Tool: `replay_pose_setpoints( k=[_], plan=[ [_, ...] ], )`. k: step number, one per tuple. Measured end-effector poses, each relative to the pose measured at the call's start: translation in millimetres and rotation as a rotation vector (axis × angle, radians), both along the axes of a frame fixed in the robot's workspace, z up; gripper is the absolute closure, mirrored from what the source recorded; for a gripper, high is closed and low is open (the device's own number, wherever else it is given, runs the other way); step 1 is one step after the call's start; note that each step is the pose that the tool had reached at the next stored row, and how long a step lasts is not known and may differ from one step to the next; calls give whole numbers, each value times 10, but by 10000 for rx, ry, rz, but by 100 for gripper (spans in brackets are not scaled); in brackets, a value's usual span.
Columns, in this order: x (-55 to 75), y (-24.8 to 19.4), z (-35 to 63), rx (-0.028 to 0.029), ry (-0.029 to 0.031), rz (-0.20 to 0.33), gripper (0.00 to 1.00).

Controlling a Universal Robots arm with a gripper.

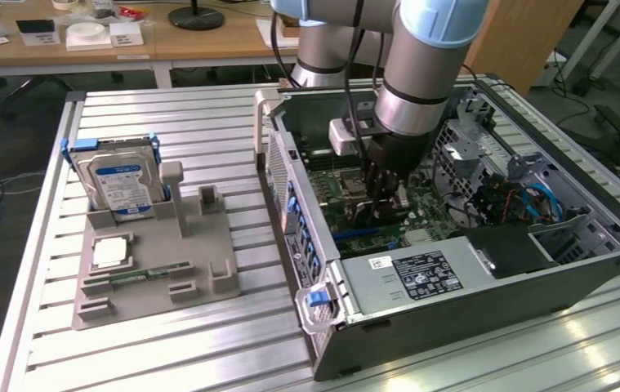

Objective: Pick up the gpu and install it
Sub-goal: 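Insert the gpu into the slot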

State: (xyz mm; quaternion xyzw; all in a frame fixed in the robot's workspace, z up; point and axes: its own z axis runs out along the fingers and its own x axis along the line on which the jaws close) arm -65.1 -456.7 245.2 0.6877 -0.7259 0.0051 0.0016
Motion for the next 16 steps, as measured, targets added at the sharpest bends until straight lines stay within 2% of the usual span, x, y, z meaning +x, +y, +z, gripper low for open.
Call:
replay_pose_setpoints(
  k=[16],
  plan=[
    [-58, 4, -73, -3, 5, 2, 72]
  ],
)
